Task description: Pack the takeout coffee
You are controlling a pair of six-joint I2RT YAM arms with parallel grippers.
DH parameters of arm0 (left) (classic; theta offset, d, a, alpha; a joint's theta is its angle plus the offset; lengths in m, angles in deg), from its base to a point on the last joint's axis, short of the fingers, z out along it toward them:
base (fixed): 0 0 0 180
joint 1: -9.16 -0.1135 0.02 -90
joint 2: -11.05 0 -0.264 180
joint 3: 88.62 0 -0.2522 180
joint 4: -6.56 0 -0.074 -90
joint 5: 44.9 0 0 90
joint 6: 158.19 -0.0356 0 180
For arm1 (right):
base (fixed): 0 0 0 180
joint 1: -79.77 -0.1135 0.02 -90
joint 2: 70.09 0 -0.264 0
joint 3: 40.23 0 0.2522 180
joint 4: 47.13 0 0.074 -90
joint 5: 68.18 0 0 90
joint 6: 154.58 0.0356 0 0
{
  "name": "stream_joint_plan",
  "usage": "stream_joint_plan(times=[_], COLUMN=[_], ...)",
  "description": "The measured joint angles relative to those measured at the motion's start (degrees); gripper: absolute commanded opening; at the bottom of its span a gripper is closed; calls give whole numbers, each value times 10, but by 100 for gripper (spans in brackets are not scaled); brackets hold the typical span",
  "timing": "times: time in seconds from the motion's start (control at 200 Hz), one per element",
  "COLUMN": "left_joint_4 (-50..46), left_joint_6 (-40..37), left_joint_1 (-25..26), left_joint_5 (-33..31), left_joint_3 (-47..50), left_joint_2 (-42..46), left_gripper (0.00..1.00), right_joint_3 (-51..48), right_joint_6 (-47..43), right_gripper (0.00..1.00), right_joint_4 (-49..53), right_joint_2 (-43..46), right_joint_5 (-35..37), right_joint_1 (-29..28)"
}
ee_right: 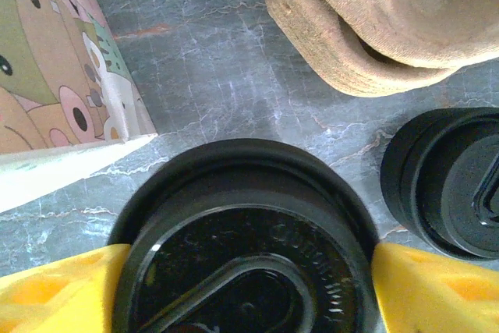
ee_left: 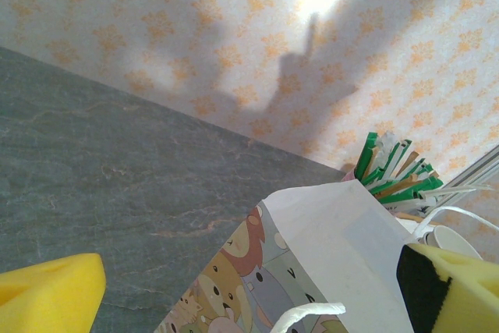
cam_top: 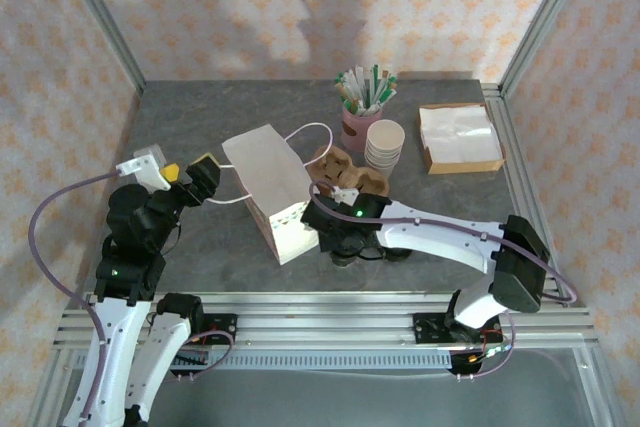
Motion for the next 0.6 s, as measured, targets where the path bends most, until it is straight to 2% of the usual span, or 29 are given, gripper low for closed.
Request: stream_joint_plan(times=[0.24, 0.42, 0.54, 0.601], left_joint_4=[0, 0, 0, 0], left_joint_6=[0, 0, 0, 0], left_joint_1=[0, 0, 0, 0], left_joint_5=[0, 0, 0, 0], left_joint_3=[0, 0, 0, 0], left_joint_2=[0, 0, 0, 0], left_gripper=[98, 98, 98, 98], right_joint_3=[0, 0, 0, 0], right_joint_6=[0, 1, 2, 3], right_gripper=[80, 72, 69, 64], right_joint_4=[0, 0, 8, 14], right_joint_2=[12, 12, 11, 10], right_joint_5=[0, 1, 5, 6], right_joint_1=[0, 0, 0, 0])
